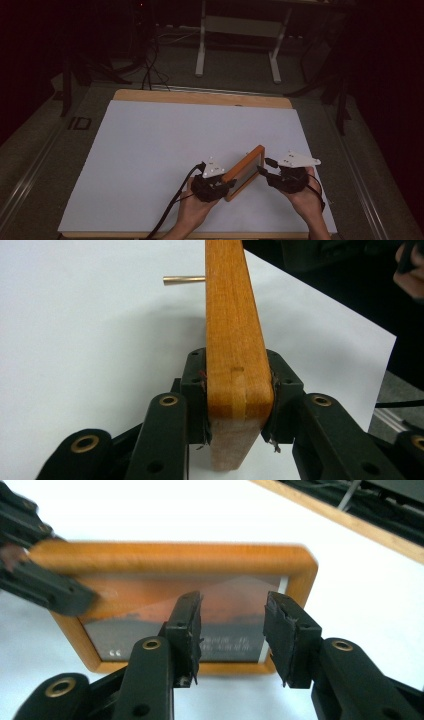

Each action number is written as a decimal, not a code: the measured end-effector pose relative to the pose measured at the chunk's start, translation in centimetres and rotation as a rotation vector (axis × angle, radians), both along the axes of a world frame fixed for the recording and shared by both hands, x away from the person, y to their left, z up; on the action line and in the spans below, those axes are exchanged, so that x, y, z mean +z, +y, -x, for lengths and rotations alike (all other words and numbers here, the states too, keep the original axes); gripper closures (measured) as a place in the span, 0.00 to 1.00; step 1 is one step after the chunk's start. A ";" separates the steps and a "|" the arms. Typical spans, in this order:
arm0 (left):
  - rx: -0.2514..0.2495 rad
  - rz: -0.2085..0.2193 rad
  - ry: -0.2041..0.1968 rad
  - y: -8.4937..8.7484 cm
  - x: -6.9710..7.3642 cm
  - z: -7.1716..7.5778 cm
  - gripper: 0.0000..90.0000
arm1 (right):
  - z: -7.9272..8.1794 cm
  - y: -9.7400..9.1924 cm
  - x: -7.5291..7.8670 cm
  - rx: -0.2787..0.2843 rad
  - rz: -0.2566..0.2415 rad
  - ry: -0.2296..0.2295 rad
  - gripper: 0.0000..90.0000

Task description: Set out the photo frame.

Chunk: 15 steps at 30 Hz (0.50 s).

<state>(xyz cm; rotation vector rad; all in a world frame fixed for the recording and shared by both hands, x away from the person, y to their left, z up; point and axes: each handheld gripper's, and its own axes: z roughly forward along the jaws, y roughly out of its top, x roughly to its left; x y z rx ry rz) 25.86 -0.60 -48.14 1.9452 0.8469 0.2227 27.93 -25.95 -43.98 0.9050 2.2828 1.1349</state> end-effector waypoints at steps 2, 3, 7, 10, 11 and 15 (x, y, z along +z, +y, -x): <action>-0.006 -0.011 -0.017 -0.4 0.0 0.2 0.76 | 0.2 -0.1 0.4 0.001 -0.018 -0.013 0.66; -0.008 -0.015 -0.024 -0.6 0.1 0.3 0.76 | 0.2 -0.1 0.6 0.000 -0.022 -0.017 0.67; -0.021 -0.022 -0.036 -1.0 0.1 0.4 0.75 | 0.0 0.1 0.9 0.003 -0.050 -0.035 0.72; -0.059 0.022 -0.019 -0.8 -0.6 0.4 0.71 | -0.2 0.4 0.9 0.009 -0.063 -0.033 0.73; -0.067 0.019 -0.020 -0.9 -0.8 0.4 0.66 | -0.3 0.5 0.8 0.012 -0.063 -0.036 0.73; -0.061 -0.032 -0.042 -1.3 -1.9 0.9 0.59 | -0.3 0.8 0.6 0.017 -0.063 -0.031 0.72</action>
